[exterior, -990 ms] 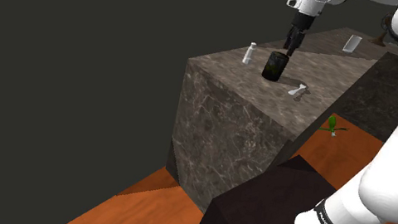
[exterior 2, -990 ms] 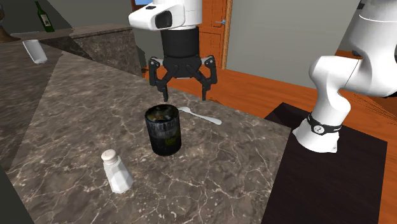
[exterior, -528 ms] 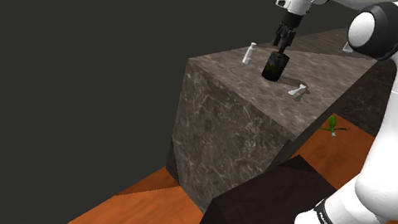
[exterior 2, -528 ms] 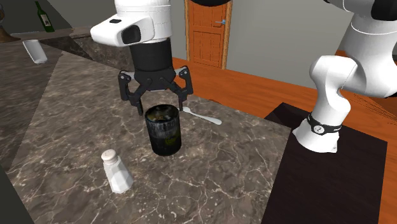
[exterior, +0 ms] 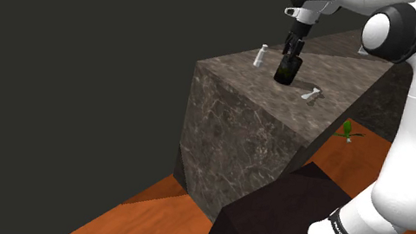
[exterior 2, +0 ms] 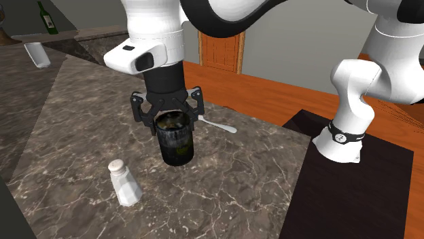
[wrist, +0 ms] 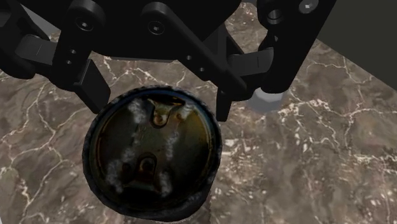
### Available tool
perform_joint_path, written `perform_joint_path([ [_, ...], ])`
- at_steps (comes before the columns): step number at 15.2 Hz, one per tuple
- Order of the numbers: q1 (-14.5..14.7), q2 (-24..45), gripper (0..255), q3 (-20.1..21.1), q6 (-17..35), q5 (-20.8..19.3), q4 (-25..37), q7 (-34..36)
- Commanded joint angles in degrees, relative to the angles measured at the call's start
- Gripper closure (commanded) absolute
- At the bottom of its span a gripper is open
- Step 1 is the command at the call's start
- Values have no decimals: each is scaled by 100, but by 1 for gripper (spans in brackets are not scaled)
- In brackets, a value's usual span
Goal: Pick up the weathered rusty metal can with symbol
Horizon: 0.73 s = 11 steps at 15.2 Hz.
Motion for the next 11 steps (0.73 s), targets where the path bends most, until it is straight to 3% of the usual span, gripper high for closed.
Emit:
perform_joint_path([
  [1, -1, 6, 255, 1, 11, 3, -4, -2],
  [11, -14, -6, 255, -6, -124, -7, 122, 9],
])
